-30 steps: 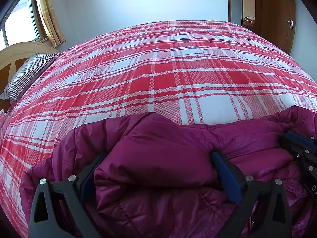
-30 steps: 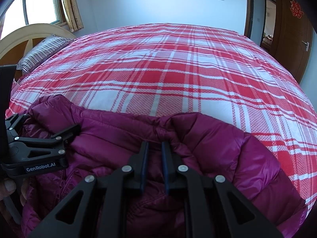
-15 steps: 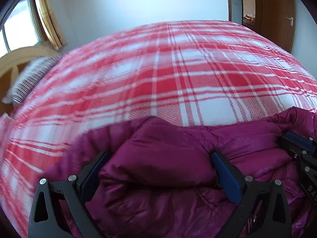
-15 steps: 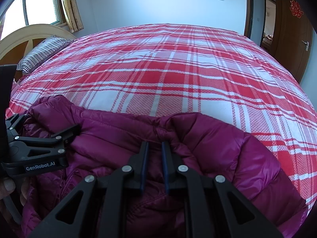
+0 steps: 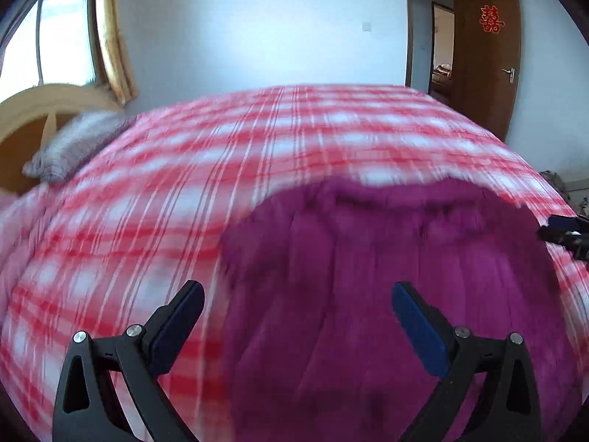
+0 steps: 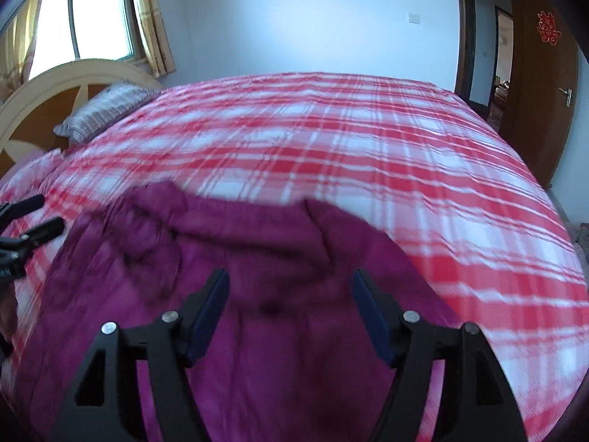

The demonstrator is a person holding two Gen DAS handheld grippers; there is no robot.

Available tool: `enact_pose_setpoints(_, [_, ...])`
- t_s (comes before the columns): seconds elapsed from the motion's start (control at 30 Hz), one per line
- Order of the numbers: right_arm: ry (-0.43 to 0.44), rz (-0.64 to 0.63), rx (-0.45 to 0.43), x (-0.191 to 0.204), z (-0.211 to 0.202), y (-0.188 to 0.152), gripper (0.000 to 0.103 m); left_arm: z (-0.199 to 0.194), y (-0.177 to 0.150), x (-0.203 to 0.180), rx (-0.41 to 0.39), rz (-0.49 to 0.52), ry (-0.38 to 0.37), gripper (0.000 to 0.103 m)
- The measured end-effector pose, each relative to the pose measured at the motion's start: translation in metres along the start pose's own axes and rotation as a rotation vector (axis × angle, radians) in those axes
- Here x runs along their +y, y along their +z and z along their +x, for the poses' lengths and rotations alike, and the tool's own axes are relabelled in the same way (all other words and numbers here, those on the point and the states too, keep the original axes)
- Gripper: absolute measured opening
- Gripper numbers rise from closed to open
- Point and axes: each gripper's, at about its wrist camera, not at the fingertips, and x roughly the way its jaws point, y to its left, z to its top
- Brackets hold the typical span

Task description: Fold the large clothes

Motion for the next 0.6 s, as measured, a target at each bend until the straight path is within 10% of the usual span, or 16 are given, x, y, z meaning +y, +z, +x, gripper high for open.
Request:
enact_pose_setpoints(0.33, [0.012,0.231,0.160,-0.022,-0.130,-0.166,0.075,-0.081,-0.166,0.054,0.087,-0.094,-0.002,0.102])
enact_pose_setpoints(0.6, [0.038,0.382,0.168,-0.006,-0.154,-0.246,0.075,-0.093,-0.222,0.042,0.113,-0.115,-0.041,0.102])
